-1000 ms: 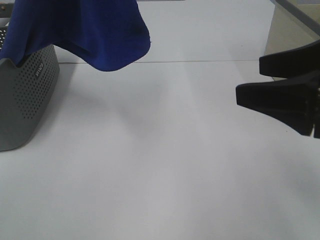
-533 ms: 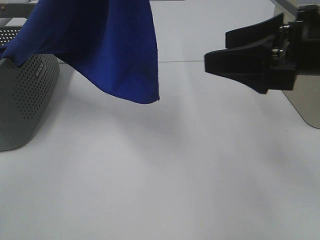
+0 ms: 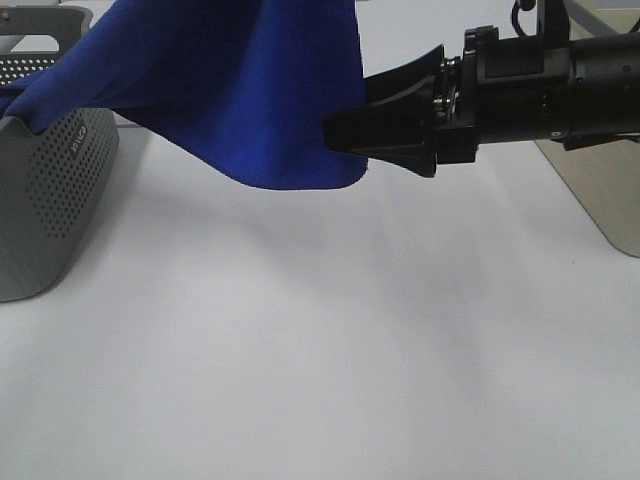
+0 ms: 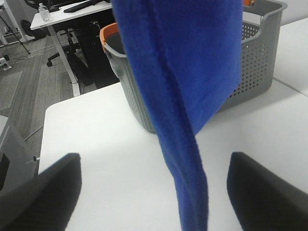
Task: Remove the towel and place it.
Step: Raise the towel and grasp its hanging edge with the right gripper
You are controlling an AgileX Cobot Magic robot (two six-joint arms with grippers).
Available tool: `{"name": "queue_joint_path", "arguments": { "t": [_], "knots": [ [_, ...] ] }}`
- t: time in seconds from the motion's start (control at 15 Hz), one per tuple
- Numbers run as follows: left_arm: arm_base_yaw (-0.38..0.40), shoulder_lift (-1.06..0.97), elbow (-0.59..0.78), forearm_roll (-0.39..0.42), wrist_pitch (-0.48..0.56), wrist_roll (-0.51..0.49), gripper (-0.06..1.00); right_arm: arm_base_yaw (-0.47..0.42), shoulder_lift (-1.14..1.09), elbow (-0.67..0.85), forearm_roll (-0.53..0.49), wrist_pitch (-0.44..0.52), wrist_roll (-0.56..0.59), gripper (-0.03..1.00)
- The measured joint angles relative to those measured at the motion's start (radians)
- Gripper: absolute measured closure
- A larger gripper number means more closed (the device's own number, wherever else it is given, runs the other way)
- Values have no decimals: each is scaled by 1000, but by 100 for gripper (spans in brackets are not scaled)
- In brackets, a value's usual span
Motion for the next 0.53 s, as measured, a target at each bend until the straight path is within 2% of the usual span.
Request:
{"name": "queue_joint_path", "arguments": {
  "t": [0.4, 0.53],
  "knots": [
    [0, 20, 0, -3, -116, -1, 94, 0, 60, -6, 2, 7, -20, 17],
    [0, 37, 0, -3, -116, -1, 94, 0, 60, -7, 1, 12, -25, 23]
  ]
}}
